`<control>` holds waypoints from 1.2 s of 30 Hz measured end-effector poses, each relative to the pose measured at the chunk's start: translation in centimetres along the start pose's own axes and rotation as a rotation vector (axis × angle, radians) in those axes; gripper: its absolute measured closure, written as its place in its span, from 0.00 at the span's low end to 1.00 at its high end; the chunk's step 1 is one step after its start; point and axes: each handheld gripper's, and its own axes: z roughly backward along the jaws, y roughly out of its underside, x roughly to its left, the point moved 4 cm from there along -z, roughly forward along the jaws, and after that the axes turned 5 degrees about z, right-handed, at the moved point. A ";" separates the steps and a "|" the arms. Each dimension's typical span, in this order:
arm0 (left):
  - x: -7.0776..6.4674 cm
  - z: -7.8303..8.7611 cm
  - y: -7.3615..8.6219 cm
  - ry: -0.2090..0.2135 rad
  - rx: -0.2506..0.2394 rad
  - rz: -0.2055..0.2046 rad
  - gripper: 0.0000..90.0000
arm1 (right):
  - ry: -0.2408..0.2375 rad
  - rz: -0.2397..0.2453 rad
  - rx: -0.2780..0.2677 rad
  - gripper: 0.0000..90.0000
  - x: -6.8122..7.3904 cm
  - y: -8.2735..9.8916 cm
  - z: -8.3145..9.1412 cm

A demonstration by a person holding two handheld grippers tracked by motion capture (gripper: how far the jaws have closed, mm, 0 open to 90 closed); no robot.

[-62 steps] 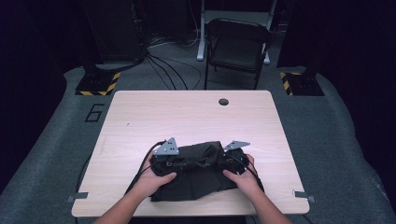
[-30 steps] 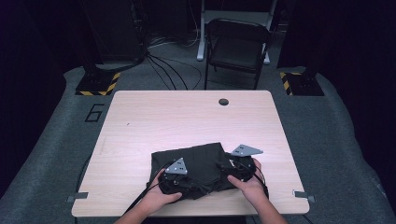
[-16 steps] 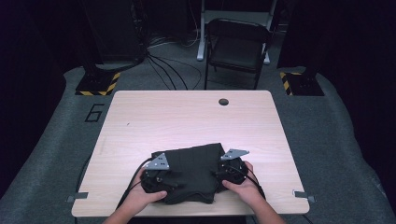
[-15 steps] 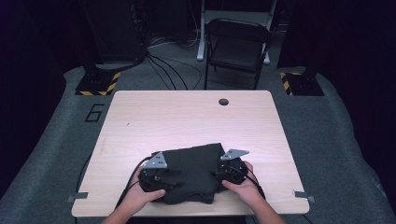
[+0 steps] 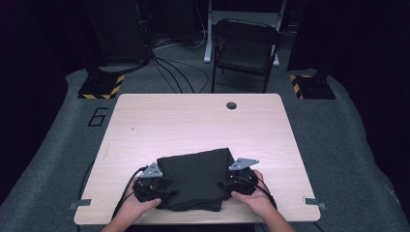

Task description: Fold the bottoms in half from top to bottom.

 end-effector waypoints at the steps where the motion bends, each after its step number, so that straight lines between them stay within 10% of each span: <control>1: 0.0 0.0 0.1 -0.002 0.004 -0.005 0.51 | -0.001 0.018 0.003 0.46 0.1 0.2 0.2; 11: 1.1 4.0 0.4 -0.075 -0.082 0.061 0.49 | 0.000 -0.017 0.007 0.46 0.3 1.1 0.6; 14: 1.4 3.8 1.6 -0.047 -0.040 0.099 0.54 | 0.015 -0.018 0.001 0.46 0.3 1.0 0.6; 20: -0.1 2.9 2.8 -0.036 0.056 0.027 0.78 | 0.035 0.018 -0.011 0.47 0.7 0.5 0.6; 25: 0.0 3.6 3.3 -0.023 0.040 0.060 0.94 | 0.043 0.030 -0.029 0.47 0.9 0.2 0.4; 36: -0.5 2.0 4.7 -0.042 0.109 0.035 0.94 | 0.005 0.035 0.015 0.47 0.7 0.4 -0.7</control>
